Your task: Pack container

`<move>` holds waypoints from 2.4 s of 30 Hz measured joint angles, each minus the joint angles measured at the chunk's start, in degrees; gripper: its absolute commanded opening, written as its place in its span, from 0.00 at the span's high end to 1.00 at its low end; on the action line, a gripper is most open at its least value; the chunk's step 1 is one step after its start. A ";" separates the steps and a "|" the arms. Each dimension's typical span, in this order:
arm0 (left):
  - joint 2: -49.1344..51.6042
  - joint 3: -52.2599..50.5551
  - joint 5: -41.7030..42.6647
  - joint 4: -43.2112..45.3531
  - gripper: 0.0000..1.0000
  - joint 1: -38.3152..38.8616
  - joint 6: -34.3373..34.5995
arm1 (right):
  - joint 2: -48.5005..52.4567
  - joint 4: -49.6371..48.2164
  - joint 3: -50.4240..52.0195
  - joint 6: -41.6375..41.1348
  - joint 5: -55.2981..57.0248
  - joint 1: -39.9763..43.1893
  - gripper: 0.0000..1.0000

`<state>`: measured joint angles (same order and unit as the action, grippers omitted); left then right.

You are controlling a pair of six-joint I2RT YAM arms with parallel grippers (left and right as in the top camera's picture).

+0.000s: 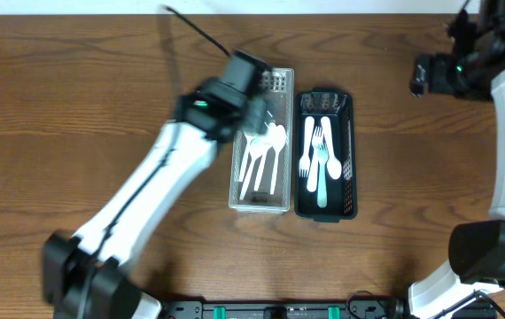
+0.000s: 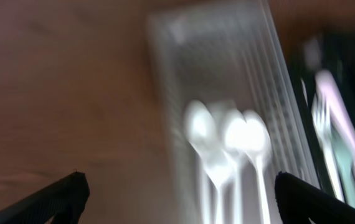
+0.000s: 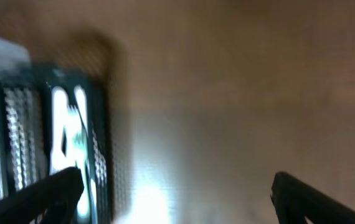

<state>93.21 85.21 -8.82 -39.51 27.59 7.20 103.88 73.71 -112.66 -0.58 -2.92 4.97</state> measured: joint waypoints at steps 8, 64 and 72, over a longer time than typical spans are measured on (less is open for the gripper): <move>-1.95 1.51 -3.08 6.95 0.02 -19.15 0.28 | 1.73 -25.00 0.15 0.02 0.31 -9.31 0.01; -71.71 -58.51 -3.41 15.82 0.02 -20.02 0.20 | -69.77 -33.22 75.32 3.98 5.99 1.53 0.01; -71.63 -58.51 -3.41 15.39 0.02 -20.02 0.20 | -69.77 -28.04 75.34 3.98 5.99 1.53 0.01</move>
<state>21.58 26.70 -12.23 -24.12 7.57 7.40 34.11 45.67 -37.32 3.40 3.07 6.50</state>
